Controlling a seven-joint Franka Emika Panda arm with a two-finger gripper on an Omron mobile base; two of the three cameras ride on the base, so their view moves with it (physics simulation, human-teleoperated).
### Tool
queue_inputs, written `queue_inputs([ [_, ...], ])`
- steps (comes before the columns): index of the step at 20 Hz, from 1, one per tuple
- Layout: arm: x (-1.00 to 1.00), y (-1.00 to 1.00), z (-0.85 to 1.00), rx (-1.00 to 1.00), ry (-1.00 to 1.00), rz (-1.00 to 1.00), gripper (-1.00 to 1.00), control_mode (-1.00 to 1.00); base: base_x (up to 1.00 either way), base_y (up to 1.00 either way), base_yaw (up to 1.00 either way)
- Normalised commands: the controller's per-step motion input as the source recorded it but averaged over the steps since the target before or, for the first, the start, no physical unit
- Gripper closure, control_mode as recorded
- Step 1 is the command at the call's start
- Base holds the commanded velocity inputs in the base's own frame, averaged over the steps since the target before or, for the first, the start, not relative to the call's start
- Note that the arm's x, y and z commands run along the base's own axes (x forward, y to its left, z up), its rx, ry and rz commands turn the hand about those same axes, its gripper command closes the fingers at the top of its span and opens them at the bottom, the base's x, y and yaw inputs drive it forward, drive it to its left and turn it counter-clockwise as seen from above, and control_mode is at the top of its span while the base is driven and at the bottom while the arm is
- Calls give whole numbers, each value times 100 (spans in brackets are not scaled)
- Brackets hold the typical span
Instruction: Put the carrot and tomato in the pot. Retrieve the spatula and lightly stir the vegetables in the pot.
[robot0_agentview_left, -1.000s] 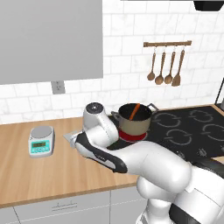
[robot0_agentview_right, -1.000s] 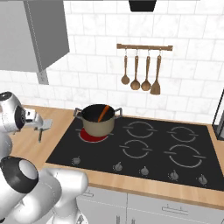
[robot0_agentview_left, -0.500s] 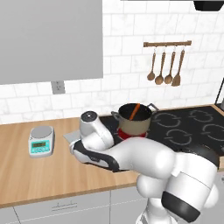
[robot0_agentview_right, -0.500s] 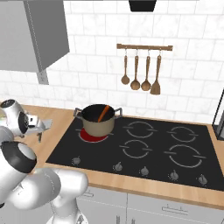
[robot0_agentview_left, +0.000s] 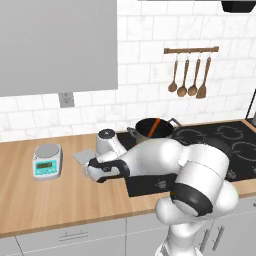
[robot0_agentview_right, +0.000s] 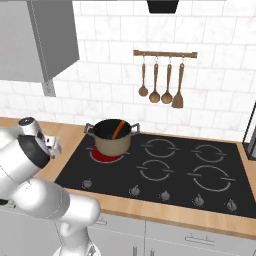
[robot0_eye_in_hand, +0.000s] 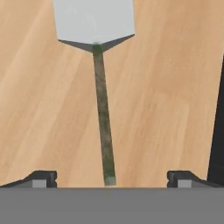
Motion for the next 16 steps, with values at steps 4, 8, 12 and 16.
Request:
queue_inputs([
  [4, 31, 0, -31, 0, 10, 0, -100, -100, 0, 0, 0],
  [8, 4, 0, -20, 0, 3, 0, -100, -100, 0, 0, 0],
  [12, 0, 0, -13, 0, 0, 0, -100, -100, 0, 0, 0],
  [16, 0, 0, -4, 0, 0, 0, 100, -100, 0, 0, 0],
])
